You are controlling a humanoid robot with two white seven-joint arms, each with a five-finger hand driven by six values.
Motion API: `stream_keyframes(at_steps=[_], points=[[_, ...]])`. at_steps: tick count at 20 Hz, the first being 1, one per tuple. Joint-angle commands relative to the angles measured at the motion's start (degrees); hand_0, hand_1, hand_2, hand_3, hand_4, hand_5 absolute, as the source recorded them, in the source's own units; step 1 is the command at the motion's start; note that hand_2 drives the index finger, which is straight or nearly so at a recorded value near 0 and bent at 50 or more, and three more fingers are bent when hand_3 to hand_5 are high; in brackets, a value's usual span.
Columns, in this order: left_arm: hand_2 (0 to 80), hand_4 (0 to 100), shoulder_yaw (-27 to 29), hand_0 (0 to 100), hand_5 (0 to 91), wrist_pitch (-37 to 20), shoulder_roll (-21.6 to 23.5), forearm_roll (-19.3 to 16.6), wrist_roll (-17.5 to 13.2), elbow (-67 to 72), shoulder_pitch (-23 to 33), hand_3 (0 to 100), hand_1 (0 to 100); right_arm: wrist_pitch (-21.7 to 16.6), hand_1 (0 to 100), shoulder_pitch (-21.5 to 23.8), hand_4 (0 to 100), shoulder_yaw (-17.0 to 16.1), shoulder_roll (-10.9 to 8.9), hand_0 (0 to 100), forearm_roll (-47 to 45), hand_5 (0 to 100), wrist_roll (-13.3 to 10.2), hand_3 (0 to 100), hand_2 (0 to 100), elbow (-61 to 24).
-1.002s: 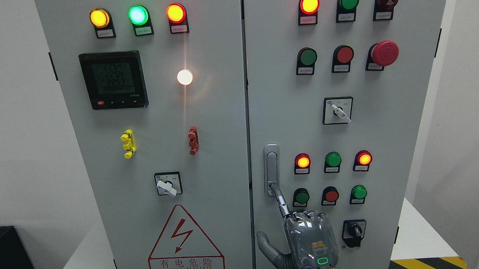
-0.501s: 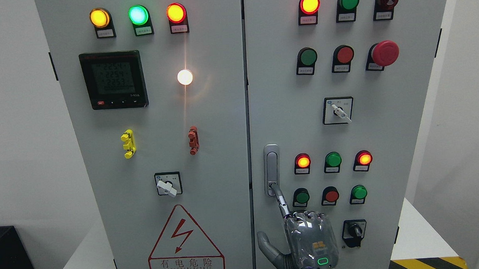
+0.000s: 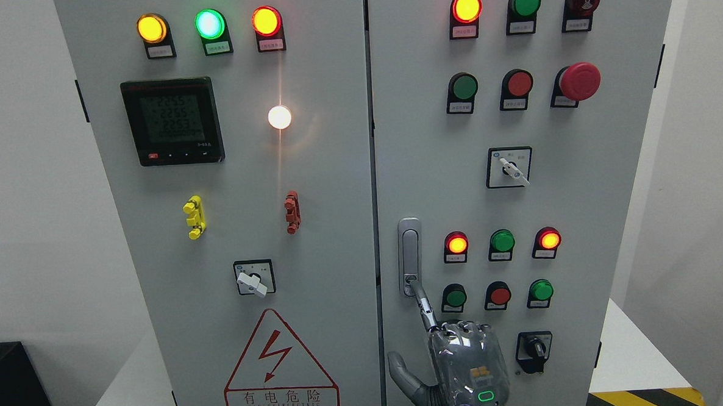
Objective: Release door handle
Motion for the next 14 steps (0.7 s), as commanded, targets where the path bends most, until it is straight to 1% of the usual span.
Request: stream_keyframes(at_steps=[1, 14], points=[[0.0, 0, 0.0, 12, 0.0, 0.0, 0.0, 0.0, 0.0, 1.7, -1.5, 0, 56, 0.0, 25, 0.0, 100, 0.0, 0.05, 35, 0.0, 100, 0.0, 100, 8, 1.3], [0.0, 0, 0.0, 12, 0.0, 0.0, 0.0, 0.0, 0.0, 1.7, -1.5, 0, 56, 0.0, 25, 0.0, 100, 0.1, 0.05, 35, 0.0, 100, 0.0, 100, 8, 1.3]])
